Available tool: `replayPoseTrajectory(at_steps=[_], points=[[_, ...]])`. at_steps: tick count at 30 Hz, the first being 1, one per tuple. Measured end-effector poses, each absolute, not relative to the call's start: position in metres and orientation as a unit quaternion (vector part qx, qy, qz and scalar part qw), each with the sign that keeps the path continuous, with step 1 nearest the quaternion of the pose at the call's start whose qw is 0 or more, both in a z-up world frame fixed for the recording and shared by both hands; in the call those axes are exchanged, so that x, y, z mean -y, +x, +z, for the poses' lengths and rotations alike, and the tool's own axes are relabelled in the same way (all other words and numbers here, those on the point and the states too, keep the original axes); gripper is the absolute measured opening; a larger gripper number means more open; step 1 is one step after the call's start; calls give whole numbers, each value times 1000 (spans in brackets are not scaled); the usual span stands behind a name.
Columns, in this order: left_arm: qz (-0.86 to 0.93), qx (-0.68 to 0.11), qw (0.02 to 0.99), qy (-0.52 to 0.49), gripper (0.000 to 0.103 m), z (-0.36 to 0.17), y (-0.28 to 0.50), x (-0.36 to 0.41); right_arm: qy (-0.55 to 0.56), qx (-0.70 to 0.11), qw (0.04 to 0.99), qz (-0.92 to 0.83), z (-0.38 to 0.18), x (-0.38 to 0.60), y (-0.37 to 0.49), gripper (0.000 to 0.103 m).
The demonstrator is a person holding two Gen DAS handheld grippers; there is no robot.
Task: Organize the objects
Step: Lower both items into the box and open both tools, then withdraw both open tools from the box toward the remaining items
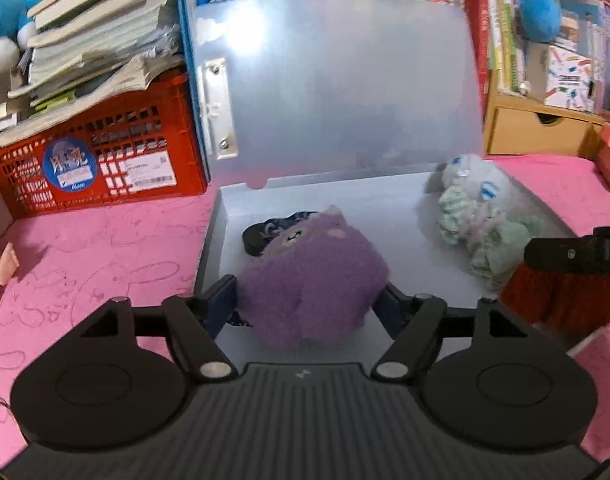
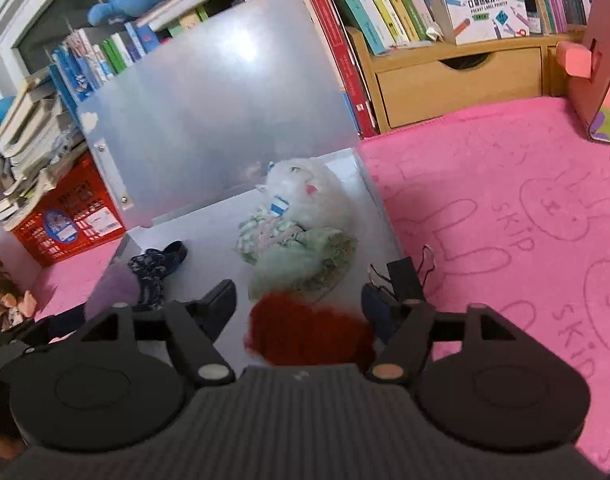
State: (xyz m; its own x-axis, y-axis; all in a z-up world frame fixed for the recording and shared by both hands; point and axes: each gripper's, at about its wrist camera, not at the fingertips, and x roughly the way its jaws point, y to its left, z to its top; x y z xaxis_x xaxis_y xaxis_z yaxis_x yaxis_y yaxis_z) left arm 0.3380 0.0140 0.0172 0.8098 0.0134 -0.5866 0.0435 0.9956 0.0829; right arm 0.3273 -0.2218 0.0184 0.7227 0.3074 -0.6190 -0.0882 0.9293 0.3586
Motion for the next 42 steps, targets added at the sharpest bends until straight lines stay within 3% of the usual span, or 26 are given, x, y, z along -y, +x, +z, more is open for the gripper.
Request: replayPoseTrajectory(at_steps=[5, 19, 42], points=[[-17, -294, 953, 63, 82, 29, 317, -4, 162, -333, 923, 106, 31, 232, 308, 90], [-54, -275, 959, 50, 84, 56, 251, -11, 147, -285, 933, 165, 59, 231, 236, 94], [-79, -274, 958, 19, 85, 31, 126, -49, 77, -295, 936, 178, 21, 210, 127, 95]])
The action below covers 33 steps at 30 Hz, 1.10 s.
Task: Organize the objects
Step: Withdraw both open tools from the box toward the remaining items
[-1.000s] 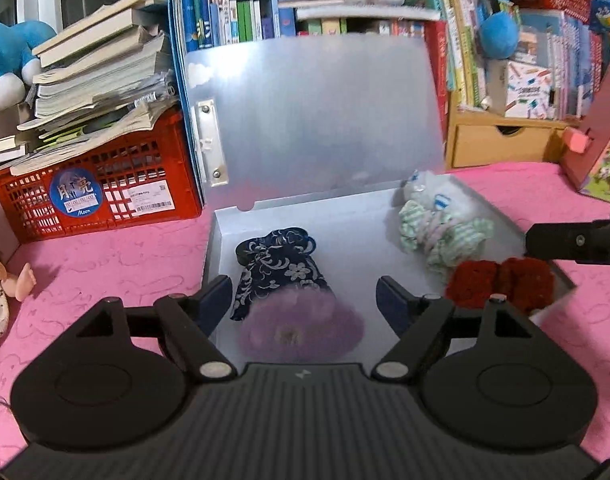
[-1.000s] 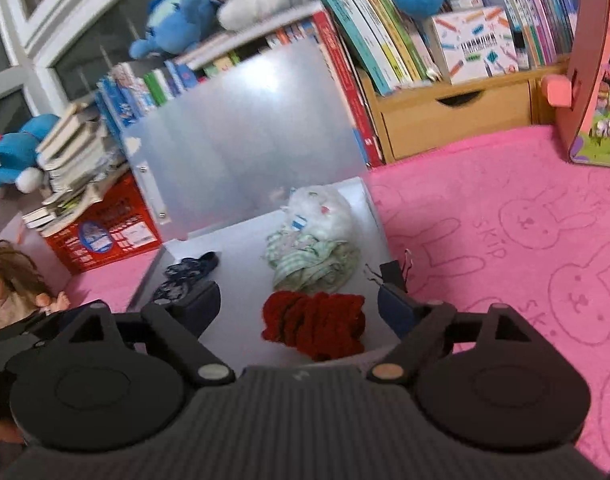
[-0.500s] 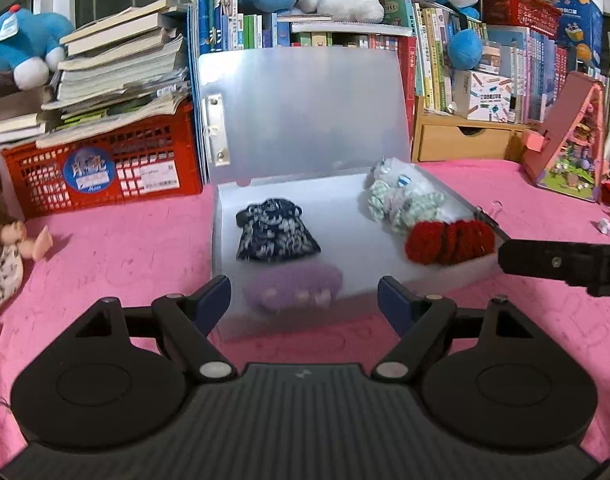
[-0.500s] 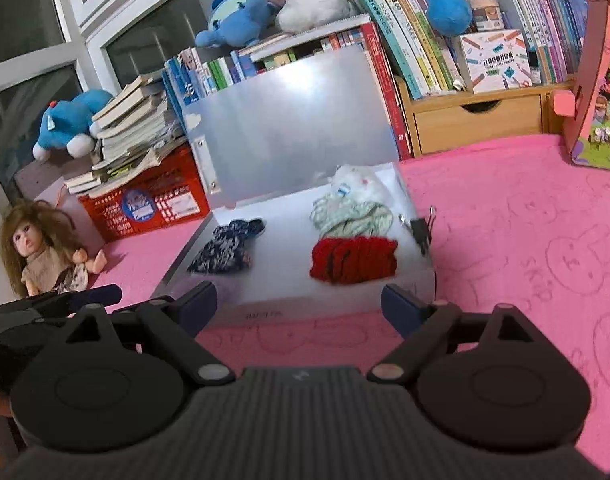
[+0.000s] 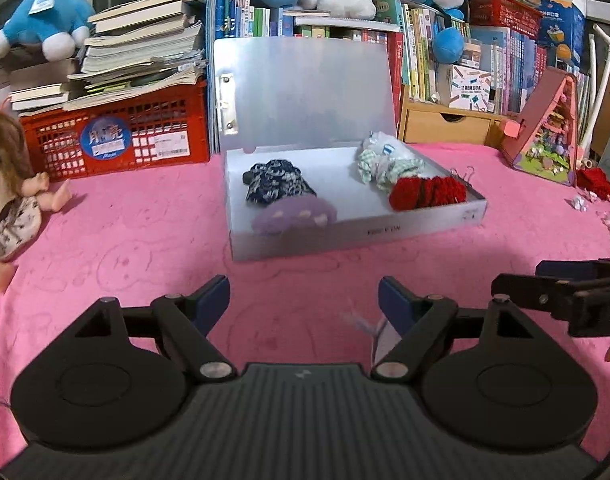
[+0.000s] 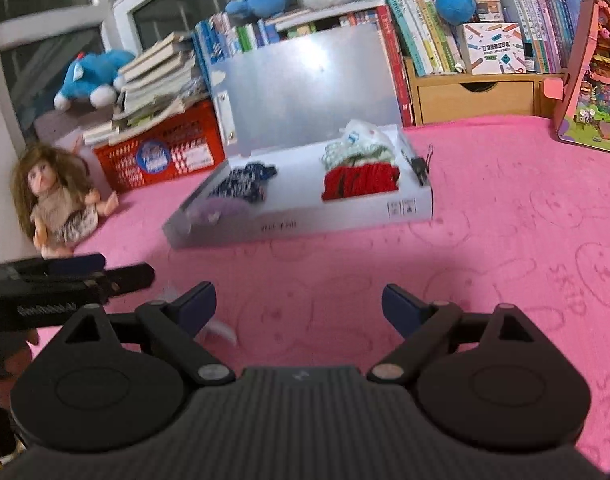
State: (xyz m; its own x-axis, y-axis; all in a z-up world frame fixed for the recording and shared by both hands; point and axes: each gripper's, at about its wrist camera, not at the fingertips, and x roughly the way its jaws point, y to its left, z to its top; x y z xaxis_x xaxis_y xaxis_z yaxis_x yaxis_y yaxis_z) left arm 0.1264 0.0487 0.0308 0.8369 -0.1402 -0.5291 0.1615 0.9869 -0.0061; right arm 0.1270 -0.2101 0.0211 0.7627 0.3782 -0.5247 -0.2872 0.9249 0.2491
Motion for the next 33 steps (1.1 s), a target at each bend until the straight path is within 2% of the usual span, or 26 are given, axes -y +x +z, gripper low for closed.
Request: replayPoseTrajectory(at_steps=[15, 26, 27, 28, 29, 30, 32, 33], points=[[-131, -299, 945, 16, 86, 16, 51, -50, 65, -304, 933, 181, -3, 220, 99, 97], [-162, -306, 938, -9, 84, 0, 28, -27, 42, -298, 938, 173, -9, 217, 94, 97], [-162, -307, 938, -8, 83, -2, 27, -24, 43, -298, 938, 173, -10, 218, 94, 97], [-161, -309, 937, -6, 75, -4, 27, -22, 45, -297, 938, 174, -10, 218, 94, 97], [-160, -310, 937, -4, 63, -6, 27, -20, 46, -297, 938, 174, -10, 219, 94, 97], [-162, -313, 936, -3, 59, -8, 27, -18, 47, -297, 938, 175, -10, 219, 94, 97], [-165, -313, 935, -11, 44, -10, 27, -17, 47, -297, 938, 175, -10, 220, 94, 97], [-167, -312, 935, -15, 43, -10, 26, -17, 47, -297, 937, 176, -10, 220, 94, 97]])
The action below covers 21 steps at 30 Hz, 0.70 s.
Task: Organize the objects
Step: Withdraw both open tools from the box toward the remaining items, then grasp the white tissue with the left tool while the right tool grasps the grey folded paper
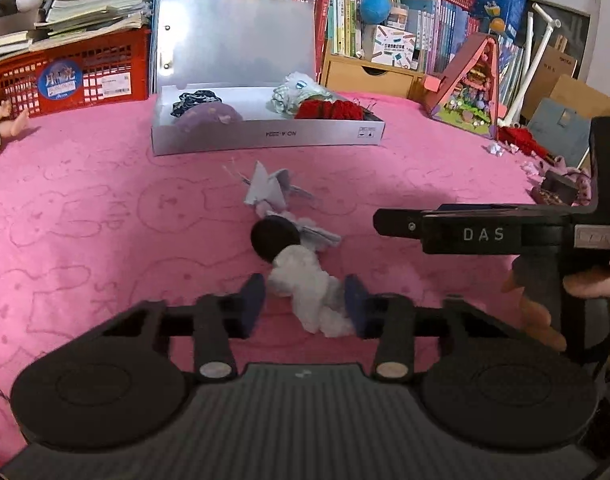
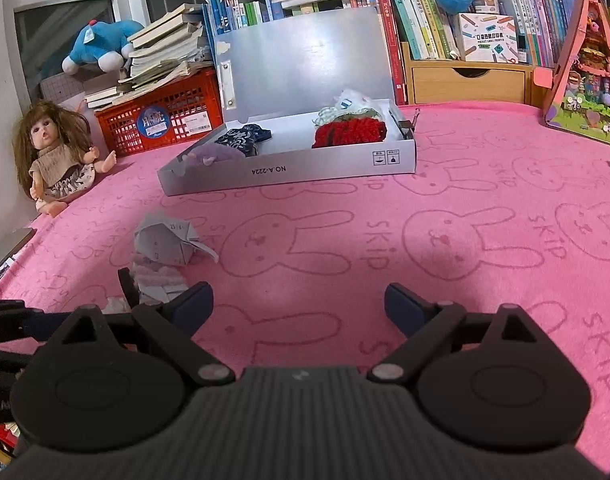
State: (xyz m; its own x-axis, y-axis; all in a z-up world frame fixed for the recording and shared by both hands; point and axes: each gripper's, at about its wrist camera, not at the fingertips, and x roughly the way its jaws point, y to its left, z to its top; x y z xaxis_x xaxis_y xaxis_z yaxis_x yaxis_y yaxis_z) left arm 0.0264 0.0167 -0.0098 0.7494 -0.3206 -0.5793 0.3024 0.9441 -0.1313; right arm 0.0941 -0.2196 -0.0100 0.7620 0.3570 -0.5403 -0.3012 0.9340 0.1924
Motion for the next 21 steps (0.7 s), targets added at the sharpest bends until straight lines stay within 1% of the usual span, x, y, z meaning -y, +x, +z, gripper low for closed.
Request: replayPoseTrajectory(at_steps=[7, 10, 13, 15, 17, 18, 20, 21], points=[[-128, -302, 945, -8, 42, -4, 27, -27, 54, -294, 935, 192, -9, 216, 87, 96], [-106, -298, 948, -5, 42, -3, 28, -36, 57, -287, 933, 208, -9, 209, 82, 92], [-85, -299, 951, -10, 42, -3, 30, -48, 50, -280, 933, 219, -7, 199, 79, 83], [-73, -295, 953, -10, 42, -2, 31, -55, 45, -277, 932, 232, -5, 192, 76, 74], [-62, -293, 954, -11, 42, -2, 32, -61, 35, -273, 929, 247, -4, 185, 74, 69], [-58, -292, 955, -11, 42, -2, 33, -64, 28, -272, 928, 254, -3, 181, 74, 64], [-51, -292, 955, -14, 42, -2, 34, -68, 9, -273, 928, 253, -3, 172, 76, 58], [-49, -292, 955, -16, 42, -2, 35, -70, -3, -273, 930, 248, -2, 166, 77, 58]])
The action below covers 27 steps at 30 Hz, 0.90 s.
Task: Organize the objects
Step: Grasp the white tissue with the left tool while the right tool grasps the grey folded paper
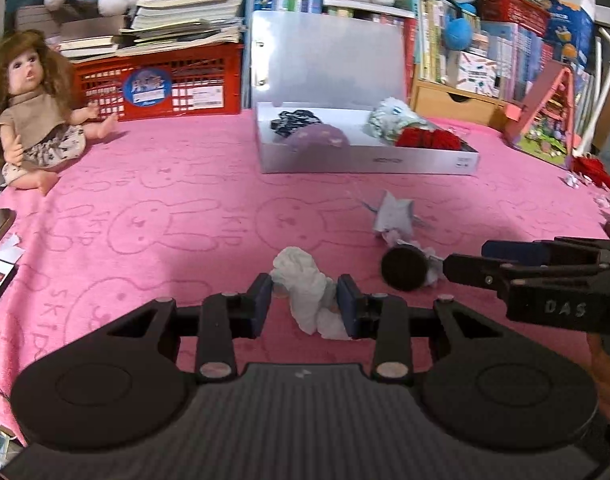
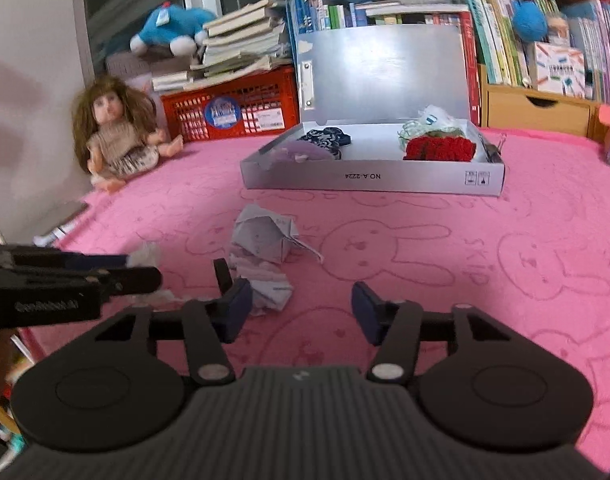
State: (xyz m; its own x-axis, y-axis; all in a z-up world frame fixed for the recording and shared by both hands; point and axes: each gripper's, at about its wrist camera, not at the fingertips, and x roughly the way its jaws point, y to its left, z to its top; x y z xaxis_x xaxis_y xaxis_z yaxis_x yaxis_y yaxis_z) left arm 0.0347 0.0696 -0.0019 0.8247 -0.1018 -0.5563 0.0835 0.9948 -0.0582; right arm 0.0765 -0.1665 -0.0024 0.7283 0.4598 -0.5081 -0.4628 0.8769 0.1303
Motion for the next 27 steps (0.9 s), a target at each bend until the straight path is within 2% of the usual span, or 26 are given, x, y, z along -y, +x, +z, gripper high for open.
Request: replayPoseTrajectory(at_steps=[7, 17, 20, 23, 27], points=[[-41, -290, 956, -20, 42, -2, 36, -75, -51, -264, 926, 265, -1, 141, 75, 56], [-37, -294, 955, -21, 42, -7, 39, -75, -51, -276, 917, 285, -6, 118, 85, 57], [-35, -294, 955, -22, 42, -8, 41, -75, -40, -279, 917, 282, -7, 115, 88, 53], [-36, -297, 954, -23, 43, -10, 44, -74, -30, -281, 918, 279, -8, 116, 89, 41], [-34, -298, 954, -25, 43, -12, 46, -73, -22, -277, 920, 276, -7, 119, 87, 40]])
